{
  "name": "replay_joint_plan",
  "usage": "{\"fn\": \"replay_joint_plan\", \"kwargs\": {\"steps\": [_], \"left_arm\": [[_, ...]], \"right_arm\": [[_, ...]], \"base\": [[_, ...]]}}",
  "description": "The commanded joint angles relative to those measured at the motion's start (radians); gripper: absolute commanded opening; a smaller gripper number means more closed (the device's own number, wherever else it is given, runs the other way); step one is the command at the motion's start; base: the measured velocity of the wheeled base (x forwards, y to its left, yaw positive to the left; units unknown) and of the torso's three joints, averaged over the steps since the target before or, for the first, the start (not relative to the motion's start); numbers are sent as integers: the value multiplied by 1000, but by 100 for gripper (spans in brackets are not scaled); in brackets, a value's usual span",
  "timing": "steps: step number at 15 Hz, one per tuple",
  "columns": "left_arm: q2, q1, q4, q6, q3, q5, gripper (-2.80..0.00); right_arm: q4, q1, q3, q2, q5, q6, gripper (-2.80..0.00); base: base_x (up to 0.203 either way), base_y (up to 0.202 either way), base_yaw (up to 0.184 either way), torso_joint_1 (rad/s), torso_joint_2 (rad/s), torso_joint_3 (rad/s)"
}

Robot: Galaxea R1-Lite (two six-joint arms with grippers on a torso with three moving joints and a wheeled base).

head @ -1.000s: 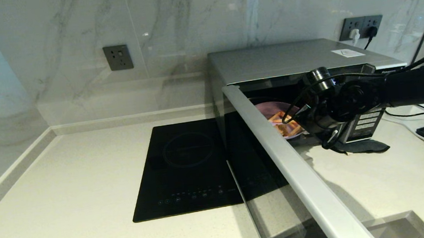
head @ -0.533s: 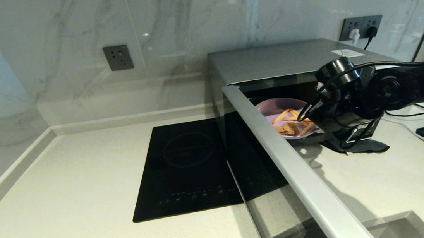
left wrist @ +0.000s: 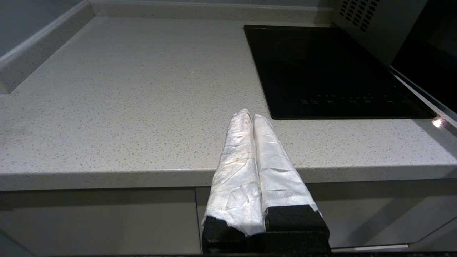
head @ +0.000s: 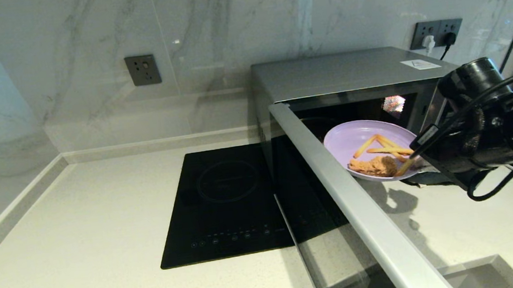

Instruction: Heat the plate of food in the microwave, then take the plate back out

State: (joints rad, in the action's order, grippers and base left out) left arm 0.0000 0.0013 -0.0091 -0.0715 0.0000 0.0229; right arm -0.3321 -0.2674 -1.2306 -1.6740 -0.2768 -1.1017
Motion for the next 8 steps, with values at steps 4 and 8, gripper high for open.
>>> {"fn": "replay_joint_plan", "kwargs": {"steps": [4, 8], "left_arm": [[2, 0, 0, -1, 0, 0, -280], [2, 0, 0, -1, 0, 0, -280]], "right_arm": [[-97, 14, 89, 201, -39, -4, -280], [-155, 178, 97, 256, -41, 70, -280]], "base": [[0, 0, 0, 0, 0, 0], [0, 0, 0, 0, 0, 0]]}}
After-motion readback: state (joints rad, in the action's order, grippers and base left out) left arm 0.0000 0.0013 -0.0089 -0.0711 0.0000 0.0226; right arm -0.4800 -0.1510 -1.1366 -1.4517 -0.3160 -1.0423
